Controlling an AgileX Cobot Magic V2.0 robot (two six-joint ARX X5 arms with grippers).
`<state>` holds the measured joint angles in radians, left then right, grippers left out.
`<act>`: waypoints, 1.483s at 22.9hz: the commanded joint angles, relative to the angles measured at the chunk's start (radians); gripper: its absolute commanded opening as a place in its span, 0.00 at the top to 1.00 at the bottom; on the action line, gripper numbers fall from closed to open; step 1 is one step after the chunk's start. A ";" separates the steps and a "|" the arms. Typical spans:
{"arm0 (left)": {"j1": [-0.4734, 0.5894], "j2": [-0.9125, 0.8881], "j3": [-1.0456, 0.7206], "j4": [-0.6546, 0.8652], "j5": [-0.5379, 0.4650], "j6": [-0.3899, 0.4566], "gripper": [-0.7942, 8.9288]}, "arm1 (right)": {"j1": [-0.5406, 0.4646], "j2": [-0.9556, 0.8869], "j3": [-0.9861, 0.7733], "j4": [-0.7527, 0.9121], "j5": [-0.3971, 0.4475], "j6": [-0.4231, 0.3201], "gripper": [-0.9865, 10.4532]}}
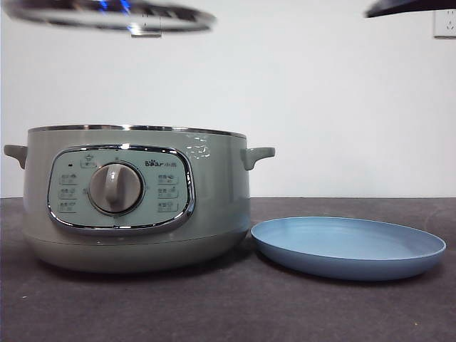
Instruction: Take the pumpkin out from the steamer,put the pumpkin in the blue plate,close the lid
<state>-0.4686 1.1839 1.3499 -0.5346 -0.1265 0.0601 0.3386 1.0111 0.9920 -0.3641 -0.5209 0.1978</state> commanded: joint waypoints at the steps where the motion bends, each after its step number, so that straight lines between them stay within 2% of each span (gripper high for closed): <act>1: -0.001 -0.070 0.027 0.014 -0.068 0.024 0.93 | 0.072 0.100 0.083 -0.052 0.005 -0.073 0.41; 4: -0.001 -0.139 0.028 0.002 -0.121 0.024 0.93 | 0.150 0.217 0.199 -0.147 0.033 -0.125 0.41; 14: -0.001 -0.317 0.028 -0.043 -0.286 0.046 0.93 | 0.393 0.660 0.690 -0.505 0.333 -0.239 0.41; 18: -0.001 -0.350 0.028 -0.073 -0.343 0.050 0.93 | 0.476 0.843 0.843 -0.534 0.444 -0.288 0.41; 25: -0.001 -0.349 0.028 -0.103 -0.347 0.058 0.93 | 0.515 1.059 0.861 -0.444 0.447 -0.297 0.41; 31: -0.001 -0.349 0.028 -0.118 -0.347 0.058 0.93 | 0.514 1.134 0.861 -0.433 0.446 -0.293 0.43; 32: -0.001 -0.349 0.028 -0.122 -0.347 0.058 0.93 | 0.517 1.133 0.861 -0.423 0.446 -0.283 0.49; 33: -0.001 -0.349 0.028 -0.124 -0.347 0.058 0.93 | 0.518 1.130 0.861 -0.418 0.447 -0.274 0.64; 34: -0.001 -0.349 0.028 -0.126 -0.347 0.058 0.93 | 0.518 1.124 0.861 -0.418 0.449 -0.275 0.85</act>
<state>-0.4686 0.8467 1.3598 -0.7036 -0.4686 0.1047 0.8528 2.1361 1.8523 -0.7849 -0.0746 -0.0864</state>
